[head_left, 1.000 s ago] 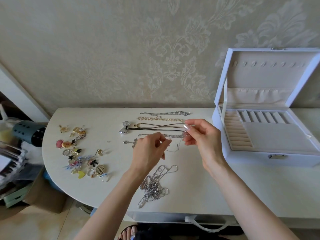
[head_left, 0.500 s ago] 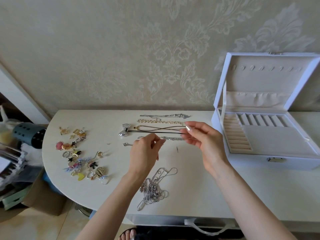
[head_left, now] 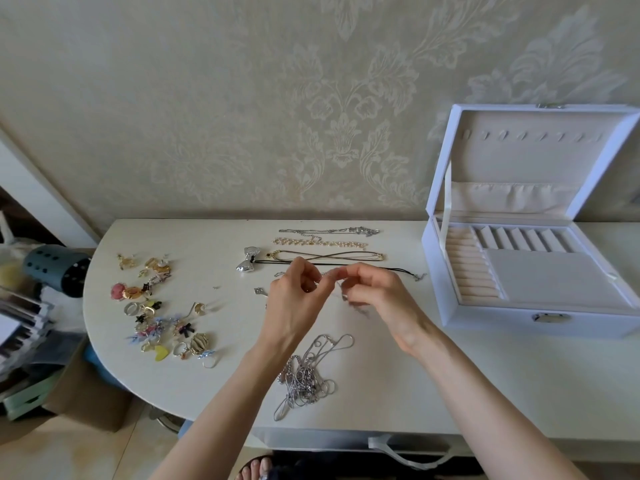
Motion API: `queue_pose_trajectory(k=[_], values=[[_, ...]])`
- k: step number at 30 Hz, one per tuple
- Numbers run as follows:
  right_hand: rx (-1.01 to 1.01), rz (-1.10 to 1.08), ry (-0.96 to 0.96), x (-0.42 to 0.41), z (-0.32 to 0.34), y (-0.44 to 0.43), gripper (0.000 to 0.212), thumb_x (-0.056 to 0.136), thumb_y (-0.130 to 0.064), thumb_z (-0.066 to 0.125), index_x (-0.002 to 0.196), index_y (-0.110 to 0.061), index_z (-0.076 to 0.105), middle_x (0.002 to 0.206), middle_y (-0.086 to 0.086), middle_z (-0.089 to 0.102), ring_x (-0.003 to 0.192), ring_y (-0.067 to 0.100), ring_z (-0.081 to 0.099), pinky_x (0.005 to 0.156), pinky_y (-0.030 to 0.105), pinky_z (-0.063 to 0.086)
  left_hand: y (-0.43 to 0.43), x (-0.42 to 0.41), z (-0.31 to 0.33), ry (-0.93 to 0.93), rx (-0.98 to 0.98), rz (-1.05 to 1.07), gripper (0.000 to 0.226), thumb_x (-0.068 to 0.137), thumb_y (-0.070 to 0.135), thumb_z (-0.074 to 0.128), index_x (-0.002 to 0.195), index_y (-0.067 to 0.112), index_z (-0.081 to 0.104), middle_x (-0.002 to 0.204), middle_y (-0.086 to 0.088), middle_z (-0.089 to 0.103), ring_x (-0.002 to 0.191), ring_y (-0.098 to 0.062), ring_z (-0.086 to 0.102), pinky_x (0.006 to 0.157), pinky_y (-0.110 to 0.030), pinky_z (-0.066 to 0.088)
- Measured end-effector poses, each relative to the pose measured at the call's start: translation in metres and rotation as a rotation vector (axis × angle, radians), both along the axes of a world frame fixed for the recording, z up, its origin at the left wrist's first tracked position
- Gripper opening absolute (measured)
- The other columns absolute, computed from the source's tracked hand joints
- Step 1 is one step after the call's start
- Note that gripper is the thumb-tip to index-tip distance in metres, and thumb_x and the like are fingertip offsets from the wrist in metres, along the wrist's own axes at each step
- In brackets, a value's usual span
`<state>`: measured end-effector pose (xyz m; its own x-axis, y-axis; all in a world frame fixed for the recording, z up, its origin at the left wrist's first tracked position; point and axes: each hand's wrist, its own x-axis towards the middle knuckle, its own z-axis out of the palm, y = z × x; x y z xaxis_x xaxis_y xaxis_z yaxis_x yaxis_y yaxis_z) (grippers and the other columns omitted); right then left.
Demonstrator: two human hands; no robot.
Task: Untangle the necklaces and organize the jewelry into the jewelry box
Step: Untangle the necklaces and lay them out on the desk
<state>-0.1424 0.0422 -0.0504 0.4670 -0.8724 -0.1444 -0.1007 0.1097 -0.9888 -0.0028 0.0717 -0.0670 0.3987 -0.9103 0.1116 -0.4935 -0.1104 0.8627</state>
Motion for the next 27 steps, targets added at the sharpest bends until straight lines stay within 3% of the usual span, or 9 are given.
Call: queue_pose_trajectory(k=[2, 4, 6, 8, 11, 13, 17, 24, 27], values=[[0.003, 0.046, 0.012, 0.002, 0.0, 0.002, 0.015, 0.072, -0.012, 0.064, 0.086, -0.017, 0.07, 0.076, 0.001, 0.062, 0.072, 0.007, 0.055, 0.071, 0.014, 0.044, 0.0, -0.001, 0.002, 0.081, 0.021, -0.006, 0.03, 0.085, 0.037, 0.063, 0.073, 0.014, 0.048, 0.057, 0.004, 0.053, 0.051, -0.007, 0.042, 0.047, -0.018, 0.03], [-0.007, 0.05, 0.044, 0.005, -0.004, 0.004, 0.007, 0.077, -0.008, 0.071, 0.081, -0.014, 0.07, 0.081, 0.005, 0.069, 0.081, 0.009, 0.061, 0.083, 0.02, 0.046, 0.0, -0.002, 0.003, 0.165, 0.028, -0.018, 0.032, 0.086, 0.04, 0.062, 0.073, 0.014, 0.047, 0.058, 0.003, 0.055, 0.054, -0.008, 0.045, 0.052, -0.02, 0.033], [-0.011, 0.012, 0.035, 0.006, -0.006, 0.004, 0.004, 0.078, -0.009, 0.072, 0.078, -0.012, 0.07, 0.079, 0.005, 0.07, 0.08, 0.008, 0.062, 0.082, 0.018, 0.046, 0.0, -0.001, 0.003, 0.234, 0.033, -0.008, 0.034, 0.088, 0.042, 0.059, 0.074, 0.013, 0.048, 0.062, 0.001, 0.052, 0.056, -0.012, 0.043, 0.056, -0.026, 0.034], [0.001, -0.04, -0.034, 0.004, -0.007, 0.002, 0.001, 0.079, -0.009, 0.07, 0.079, -0.01, 0.071, 0.076, -0.002, 0.07, 0.077, 0.004, 0.062, 0.078, 0.014, 0.044, 0.0, 0.002, 0.001, 0.269, 0.021, 0.021, 0.036, 0.091, 0.042, 0.055, 0.073, 0.013, 0.048, 0.064, -0.001, 0.052, 0.058, -0.015, 0.042, 0.058, -0.029, 0.035], [0.051, -0.127, -0.188, -0.001, -0.008, -0.003, 0.004, 0.079, -0.01, 0.068, 0.081, -0.009, 0.071, 0.079, 0.0, 0.073, 0.083, 0.009, 0.066, 0.084, 0.023, 0.047, -0.001, 0.007, -0.004, 0.222, 0.033, 0.083, 0.038, 0.098, 0.034, 0.045, 0.069, 0.009, 0.048, 0.062, -0.001, 0.052, 0.053, -0.011, 0.043, 0.053, -0.023, 0.036], [0.085, -0.145, -0.295, -0.001, -0.007, -0.003, 0.008, 0.075, -0.015, 0.067, 0.077, -0.008, 0.071, 0.079, 0.003, 0.072, 0.082, 0.013, 0.066, 0.079, 0.028, 0.049, -0.002, 0.008, -0.007, 0.196, 0.051, 0.089, 0.044, 0.101, 0.029, 0.038, 0.064, 0.008, 0.05, 0.058, 0.0, 0.052, 0.048, -0.007, 0.044, 0.051, -0.02, 0.035], [0.106, -0.155, -0.363, 0.001, -0.007, -0.002, 0.012, 0.08, -0.014, 0.062, 0.077, -0.005, 0.069, 0.079, 0.005, 0.07, 0.08, 0.018, 0.063, 0.068, 0.027, 0.048, -0.002, 0.007, -0.011, 0.209, 0.1, 0.048, 0.051, 0.102, 0.027, 0.033, 0.06, 0.008, 0.057, 0.059, -0.003, 0.056, 0.056, -0.015, 0.048, 0.058, -0.028, 0.036], [0.015, -0.176, -0.246, 0.0, -0.007, -0.002, 0.015, 0.086, -0.016, 0.061, 0.083, -0.011, 0.075, 0.053, -0.003, 0.044, 0.061, 0.014, 0.04, 0.067, 0.026, 0.036, -0.001, 0.005, -0.007, 0.215, 0.1, 0.012, 0.055, 0.102, 0.024, 0.031, 0.059, 0.006, 0.059, 0.056, 0.0, 0.06, 0.047, -0.008, 0.047, 0.054, -0.024, 0.035], [-0.012, -0.209, -0.23, -0.001, -0.006, -0.003, 0.014, 0.086, -0.019, 0.062, 0.086, -0.013, 0.075, 0.046, -0.006, 0.034, 0.057, 0.016, 0.031, 0.065, 0.023, 0.036, -0.001, 0.006, -0.007, 0.198, 0.097, 0.026, 0.053, 0.101, 0.023, 0.032, 0.06, 0.01, 0.062, 0.074, -0.004, 0.07, 0.045, -0.008, 0.048, 0.053, -0.026, 0.037]])
